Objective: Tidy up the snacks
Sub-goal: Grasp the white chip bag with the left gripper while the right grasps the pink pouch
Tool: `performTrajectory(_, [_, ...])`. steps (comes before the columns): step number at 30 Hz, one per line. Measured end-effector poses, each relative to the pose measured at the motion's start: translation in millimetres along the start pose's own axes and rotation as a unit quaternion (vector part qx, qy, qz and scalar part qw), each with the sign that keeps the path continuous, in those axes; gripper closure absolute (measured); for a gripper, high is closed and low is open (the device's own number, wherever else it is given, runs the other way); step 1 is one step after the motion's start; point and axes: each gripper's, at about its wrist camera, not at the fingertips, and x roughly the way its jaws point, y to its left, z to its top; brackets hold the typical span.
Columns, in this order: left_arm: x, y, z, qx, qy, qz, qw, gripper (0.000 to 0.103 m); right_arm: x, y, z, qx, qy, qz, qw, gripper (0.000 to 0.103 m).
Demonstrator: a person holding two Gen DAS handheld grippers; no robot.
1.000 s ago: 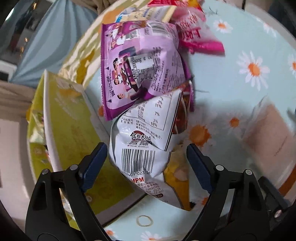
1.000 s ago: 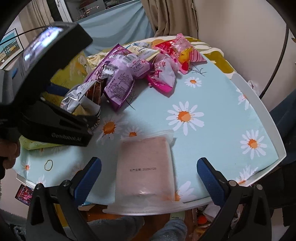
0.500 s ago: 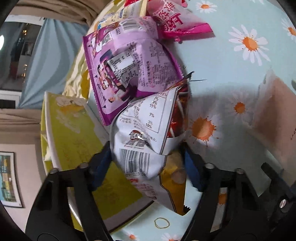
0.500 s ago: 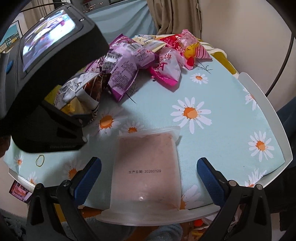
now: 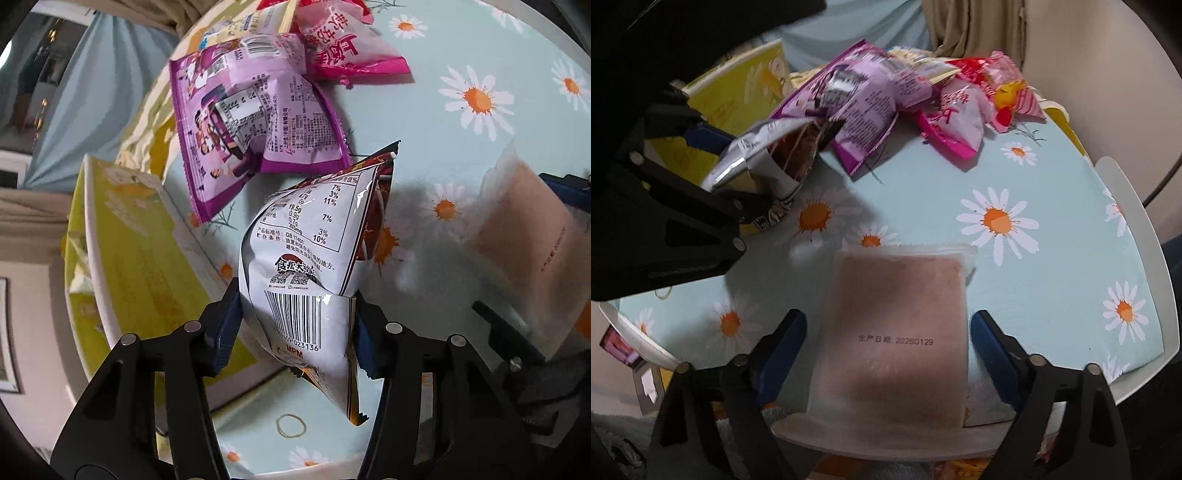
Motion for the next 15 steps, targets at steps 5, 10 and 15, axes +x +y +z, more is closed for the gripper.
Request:
performTrajectory(5, [-2.5,3.4,-2.5,-0.027,0.003,-0.005,0.9996,0.052,1.1,-0.8,4.3,-0.031,0.003,-0.011,0.999,0.040])
performTrajectory(10, [-7.1,-2.3,-7.4,-0.049,0.007,-0.007,0.9988,0.052,3.4,-9.0,11.5,-0.042,0.009,-0.010,0.999,0.044])
performTrajectory(15, [-15.1,1.5,-9.1,-0.076,0.005,-0.012,0.9970,0.052,1.1,-17.7,17.7,-0.049,0.007,-0.006,0.999,0.045])
